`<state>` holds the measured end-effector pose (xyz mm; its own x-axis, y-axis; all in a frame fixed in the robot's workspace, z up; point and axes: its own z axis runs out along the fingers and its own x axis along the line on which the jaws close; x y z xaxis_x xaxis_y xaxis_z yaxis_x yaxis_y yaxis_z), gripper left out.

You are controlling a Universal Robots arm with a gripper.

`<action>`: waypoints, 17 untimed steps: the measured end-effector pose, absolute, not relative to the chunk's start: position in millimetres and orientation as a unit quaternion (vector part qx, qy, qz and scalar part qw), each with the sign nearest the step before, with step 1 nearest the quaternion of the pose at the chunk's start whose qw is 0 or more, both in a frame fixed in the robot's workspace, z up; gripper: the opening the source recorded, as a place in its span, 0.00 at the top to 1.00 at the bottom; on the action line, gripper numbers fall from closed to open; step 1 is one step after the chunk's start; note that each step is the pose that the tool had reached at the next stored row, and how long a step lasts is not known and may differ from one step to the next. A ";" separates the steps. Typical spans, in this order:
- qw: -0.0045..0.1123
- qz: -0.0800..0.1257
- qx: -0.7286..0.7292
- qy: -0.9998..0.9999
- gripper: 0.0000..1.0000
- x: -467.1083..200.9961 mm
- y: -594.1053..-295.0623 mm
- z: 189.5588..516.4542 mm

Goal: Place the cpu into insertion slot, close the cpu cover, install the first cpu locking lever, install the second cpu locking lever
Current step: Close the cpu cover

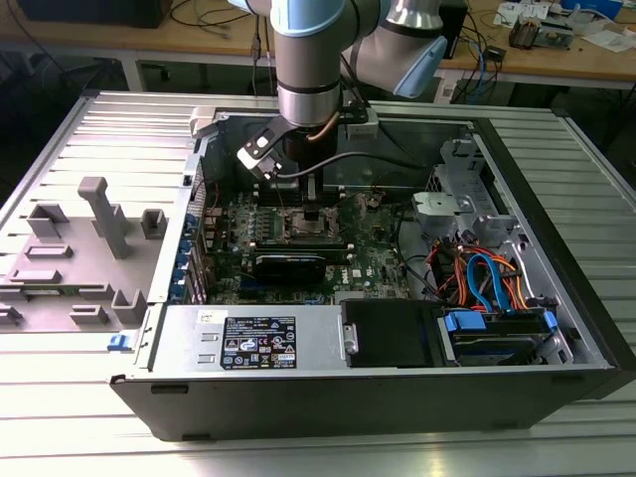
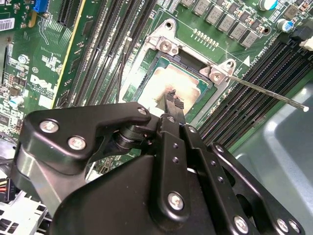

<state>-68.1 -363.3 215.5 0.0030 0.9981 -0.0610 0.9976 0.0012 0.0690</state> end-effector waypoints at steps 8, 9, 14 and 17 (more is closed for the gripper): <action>0.046 0.003 0.707 0.706 0.89 -68.1 -363.3 219.7; 0.046 0.003 0.707 0.706 0.89 -68.1 -363.3 220.6; 0.045 0.002 0.707 0.706 0.89 -68.1 -363.3 224.5; 0.045 0.002 0.707 0.706 0.89 -68.1 -363.3 227.2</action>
<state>-68.1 -363.3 227.2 0.0028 0.9982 -0.0603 0.9978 0.0012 0.0669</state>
